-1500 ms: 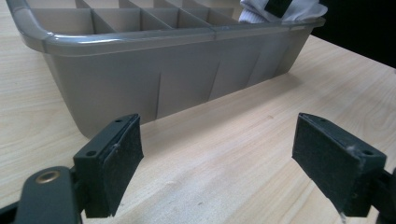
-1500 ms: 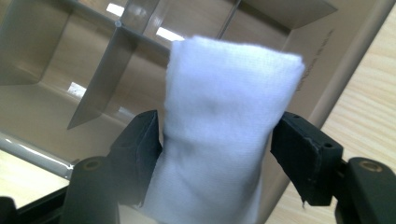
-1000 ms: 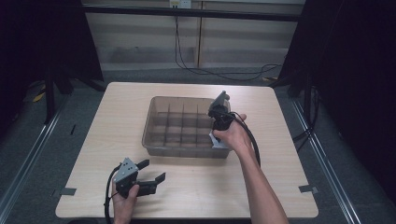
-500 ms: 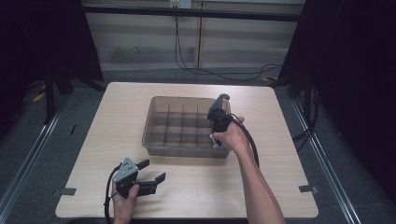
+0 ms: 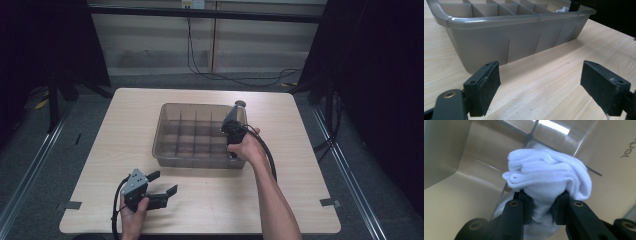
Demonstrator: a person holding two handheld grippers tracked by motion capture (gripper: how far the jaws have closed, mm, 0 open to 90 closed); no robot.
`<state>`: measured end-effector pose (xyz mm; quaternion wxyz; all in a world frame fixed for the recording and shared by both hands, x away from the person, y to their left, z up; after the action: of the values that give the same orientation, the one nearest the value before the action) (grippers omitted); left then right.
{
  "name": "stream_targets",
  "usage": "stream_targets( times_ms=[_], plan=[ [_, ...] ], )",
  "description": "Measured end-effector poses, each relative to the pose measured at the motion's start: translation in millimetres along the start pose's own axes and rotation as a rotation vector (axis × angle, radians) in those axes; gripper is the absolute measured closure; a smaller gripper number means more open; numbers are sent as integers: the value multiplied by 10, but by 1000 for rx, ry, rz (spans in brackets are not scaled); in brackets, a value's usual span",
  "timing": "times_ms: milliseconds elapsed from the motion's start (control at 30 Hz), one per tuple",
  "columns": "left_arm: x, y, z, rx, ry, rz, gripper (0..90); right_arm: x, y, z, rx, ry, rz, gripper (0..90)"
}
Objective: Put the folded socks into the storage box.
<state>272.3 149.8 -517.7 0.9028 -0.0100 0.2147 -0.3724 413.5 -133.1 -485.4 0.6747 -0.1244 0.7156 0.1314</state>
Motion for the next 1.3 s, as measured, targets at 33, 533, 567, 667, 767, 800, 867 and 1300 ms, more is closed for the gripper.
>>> stream_targets(
  times_ms=[33,533,567,667,767,800,867,1300],
  plan=[
    [-1,0,0,0,5,2,158,4,-7,0,1,-1,8,742],
    [-5,11,2,-4,0,-1,158,4,29,-4,-24,-24,-29,684],
    [-5,8,2,-3,-1,-2,158,-7,33,-17,-25,-33,-30,672],
    [-9,5,1,4,-5,-2,158,-41,37,-53,-28,-58,-34,651],
    [-11,8,1,2,-4,1,158,-78,19,-83,-23,-88,-13,629],
    [-9,8,1,1,-6,-4,158,-91,14,-95,-25,-101,-7,625],
    [-8,7,2,1,-5,-3,158,-128,16,-122,-22,-122,-6,572],
    [-14,12,1,0,-7,9,158,-296,-64,-274,-57,-354,150,414]
  ],
)
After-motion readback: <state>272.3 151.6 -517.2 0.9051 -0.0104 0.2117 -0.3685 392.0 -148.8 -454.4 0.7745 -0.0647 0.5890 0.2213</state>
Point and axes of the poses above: each handheld gripper's, and its own axes: x roughly forward along the jaws, z roughly out of its top, y roughly to its left, the point moved 4 cm from there along x, roughly forward along the jaws, and after that the axes turned 3 degrees about z, right-handed, at the moved point
